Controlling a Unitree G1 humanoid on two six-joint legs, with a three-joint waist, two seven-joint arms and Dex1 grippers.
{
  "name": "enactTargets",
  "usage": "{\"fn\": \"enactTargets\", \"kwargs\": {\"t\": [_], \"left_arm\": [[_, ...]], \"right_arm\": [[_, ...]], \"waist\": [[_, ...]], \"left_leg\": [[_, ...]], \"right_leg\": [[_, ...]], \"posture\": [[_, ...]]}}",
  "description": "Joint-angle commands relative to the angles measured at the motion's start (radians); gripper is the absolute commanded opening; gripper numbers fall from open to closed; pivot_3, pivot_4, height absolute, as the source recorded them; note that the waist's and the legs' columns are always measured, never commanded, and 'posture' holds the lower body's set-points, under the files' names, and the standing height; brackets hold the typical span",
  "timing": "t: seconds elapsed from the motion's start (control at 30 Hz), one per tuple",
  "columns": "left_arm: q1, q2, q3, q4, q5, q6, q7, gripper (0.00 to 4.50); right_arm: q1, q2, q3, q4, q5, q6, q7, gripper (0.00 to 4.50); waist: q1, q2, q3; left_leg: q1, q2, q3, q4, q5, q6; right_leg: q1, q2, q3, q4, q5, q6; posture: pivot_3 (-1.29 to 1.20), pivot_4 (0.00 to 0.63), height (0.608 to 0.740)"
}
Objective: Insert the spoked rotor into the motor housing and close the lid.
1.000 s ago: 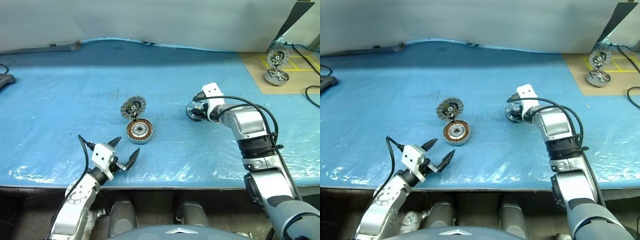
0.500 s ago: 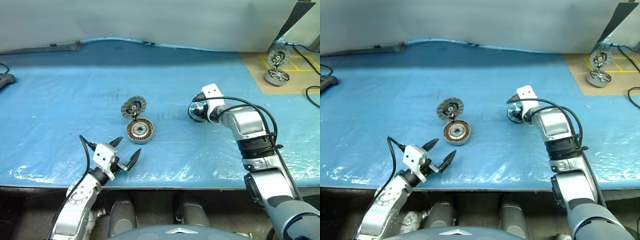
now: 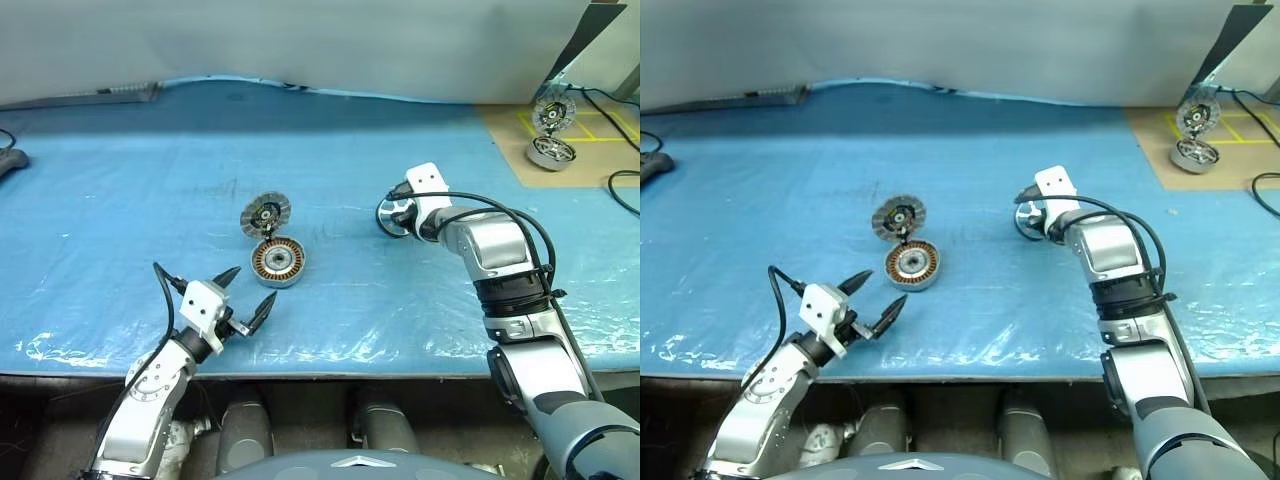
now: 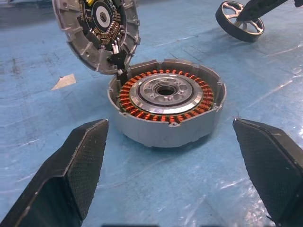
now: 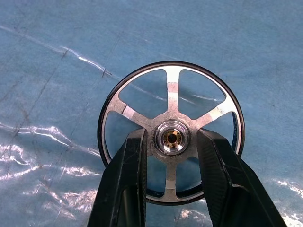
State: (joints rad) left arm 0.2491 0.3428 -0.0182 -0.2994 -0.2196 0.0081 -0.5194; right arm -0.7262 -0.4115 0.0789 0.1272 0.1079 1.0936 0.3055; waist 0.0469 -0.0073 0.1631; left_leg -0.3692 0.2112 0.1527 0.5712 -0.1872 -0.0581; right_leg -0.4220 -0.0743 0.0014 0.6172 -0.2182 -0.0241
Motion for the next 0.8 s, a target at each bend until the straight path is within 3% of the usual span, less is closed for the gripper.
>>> {"fn": "enactTargets", "kwargs": {"t": [0.03,0.27,0.57,0.8], "left_arm": [[0.035,-0.006,-0.007,-0.085,-0.002,-0.003,0.011,4.50],[0.053,-0.025,-0.030,-0.087,0.021,-0.009,0.035,4.50],[0.023,-0.015,-0.016,-0.044,0.009,-0.011,0.016,4.50],[-0.006,-0.020,-0.017,-0.016,0.009,-0.010,0.017,4.50]], "right_arm": [[0.003,-0.030,-0.022,-0.068,0.007,0.016,0.020,1.18],[-0.029,-0.081,-0.009,-0.149,0.030,0.008,0.098,1.18],[-0.031,-0.236,0.001,-0.508,0.263,0.258,0.341,1.18],[-0.075,-0.179,0.020,-0.591,0.381,0.318,0.364,1.18]], "waist": [[0.000,0.000,0.000],[0.002,0.001,0.001],[0.006,0.003,0.002],[0.003,0.004,0.002]], "left_leg": [[0.000,0.000,0.000,0.000,0.000,0.000],[0.000,0.000,0.000,-0.001,0.000,0.000],[0.000,0.000,0.000,-0.003,0.000,0.000],[0.001,0.000,0.000,-0.002,0.000,0.000]], "right_leg": [[0.000,0.000,0.000,0.000,0.000,0.000],[0.000,0.000,0.000,-0.001,0.000,0.000],[0.000,0.000,0.000,-0.003,0.000,0.000],[0.000,0.000,0.000,-0.002,0.000,0.000]], "posture": [[0.00,0.150,0.740],[0.00,0.150,0.740],[0.00,0.150,0.740],[0.00,0.150,0.740]]}}
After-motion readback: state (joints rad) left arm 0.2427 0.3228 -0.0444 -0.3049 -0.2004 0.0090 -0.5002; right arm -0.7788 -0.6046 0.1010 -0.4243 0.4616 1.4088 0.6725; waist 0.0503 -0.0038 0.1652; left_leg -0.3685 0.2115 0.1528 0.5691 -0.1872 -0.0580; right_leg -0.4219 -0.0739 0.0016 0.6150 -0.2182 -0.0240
